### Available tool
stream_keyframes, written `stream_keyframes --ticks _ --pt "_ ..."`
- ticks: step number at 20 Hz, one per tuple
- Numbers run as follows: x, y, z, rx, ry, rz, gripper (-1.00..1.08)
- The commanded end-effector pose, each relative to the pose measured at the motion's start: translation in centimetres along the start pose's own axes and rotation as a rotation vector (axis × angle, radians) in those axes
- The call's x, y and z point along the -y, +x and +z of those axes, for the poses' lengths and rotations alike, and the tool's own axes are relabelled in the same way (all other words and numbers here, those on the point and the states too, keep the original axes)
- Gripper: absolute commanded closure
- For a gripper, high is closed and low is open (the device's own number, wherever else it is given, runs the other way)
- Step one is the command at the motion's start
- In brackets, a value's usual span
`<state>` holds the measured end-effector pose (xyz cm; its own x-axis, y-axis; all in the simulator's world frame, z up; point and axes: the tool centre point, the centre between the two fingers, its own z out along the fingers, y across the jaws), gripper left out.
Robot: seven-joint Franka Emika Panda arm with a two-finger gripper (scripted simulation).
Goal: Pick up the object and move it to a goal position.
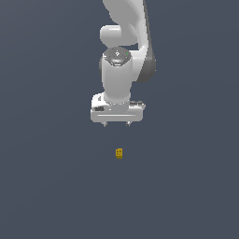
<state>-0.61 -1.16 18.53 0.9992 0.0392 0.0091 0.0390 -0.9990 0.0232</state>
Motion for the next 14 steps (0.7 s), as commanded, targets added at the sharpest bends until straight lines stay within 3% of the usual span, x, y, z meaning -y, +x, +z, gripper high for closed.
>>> stream_keyframes --ticks 1,14 --pt "0.0 0.0 0.0 0.0 0.0 0.0 -0.92" --pt "-0.3 1.0 -1.2 -0.02 -0.027 -0.032 -0.92"
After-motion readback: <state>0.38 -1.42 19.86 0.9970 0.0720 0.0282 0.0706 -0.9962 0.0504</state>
